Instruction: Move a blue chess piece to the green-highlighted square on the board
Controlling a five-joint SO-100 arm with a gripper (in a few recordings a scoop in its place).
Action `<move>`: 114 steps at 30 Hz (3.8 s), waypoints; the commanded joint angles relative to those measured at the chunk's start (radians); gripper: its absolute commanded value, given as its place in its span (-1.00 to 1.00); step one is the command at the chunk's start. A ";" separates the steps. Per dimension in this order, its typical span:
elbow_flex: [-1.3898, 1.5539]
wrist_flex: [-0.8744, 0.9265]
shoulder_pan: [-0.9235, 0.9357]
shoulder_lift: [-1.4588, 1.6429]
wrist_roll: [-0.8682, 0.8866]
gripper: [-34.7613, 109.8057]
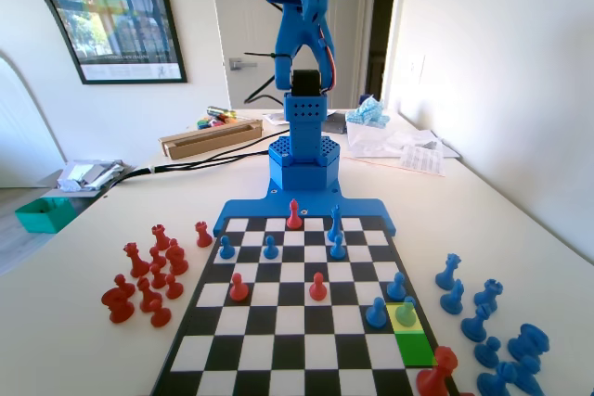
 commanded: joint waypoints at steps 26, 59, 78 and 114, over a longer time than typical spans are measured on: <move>-0.074 -0.305 -0.222 -0.661 0.834 -0.51; -0.092 -0.508 -0.313 -1.002 0.816 -0.30; -0.104 -0.529 -0.313 -1.072 0.793 -0.33; -0.172 -0.511 -0.314 -1.112 0.788 -0.41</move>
